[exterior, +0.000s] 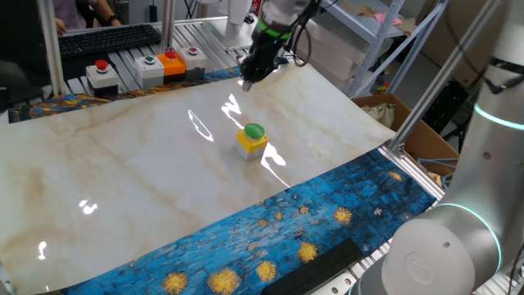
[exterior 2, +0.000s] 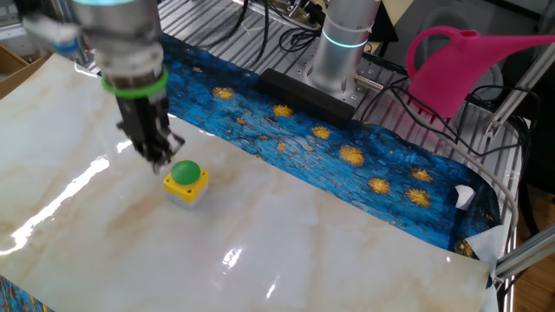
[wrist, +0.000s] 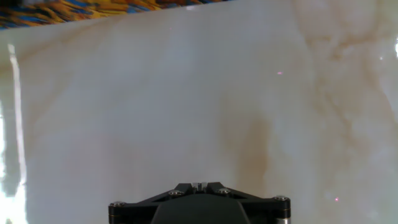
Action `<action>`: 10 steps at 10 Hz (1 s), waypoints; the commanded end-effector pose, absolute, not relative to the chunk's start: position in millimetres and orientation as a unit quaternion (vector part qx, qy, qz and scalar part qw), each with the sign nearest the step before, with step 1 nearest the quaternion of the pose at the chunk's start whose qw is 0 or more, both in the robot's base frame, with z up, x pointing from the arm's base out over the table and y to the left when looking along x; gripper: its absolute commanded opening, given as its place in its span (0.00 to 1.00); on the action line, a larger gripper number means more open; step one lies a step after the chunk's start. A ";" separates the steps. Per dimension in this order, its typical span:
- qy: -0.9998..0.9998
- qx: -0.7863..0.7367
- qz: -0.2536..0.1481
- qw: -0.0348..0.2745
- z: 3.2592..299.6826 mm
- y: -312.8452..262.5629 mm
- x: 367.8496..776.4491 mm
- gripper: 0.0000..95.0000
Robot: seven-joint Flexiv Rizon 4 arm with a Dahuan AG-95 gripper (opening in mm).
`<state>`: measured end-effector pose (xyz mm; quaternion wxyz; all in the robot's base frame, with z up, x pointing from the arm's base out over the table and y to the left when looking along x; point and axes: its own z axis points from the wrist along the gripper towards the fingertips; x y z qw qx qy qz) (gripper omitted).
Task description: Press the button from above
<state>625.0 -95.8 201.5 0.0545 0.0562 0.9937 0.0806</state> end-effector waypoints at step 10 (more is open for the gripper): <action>0.996 0.062 0.051 0.037 214.4 -92.6 618.0 0.00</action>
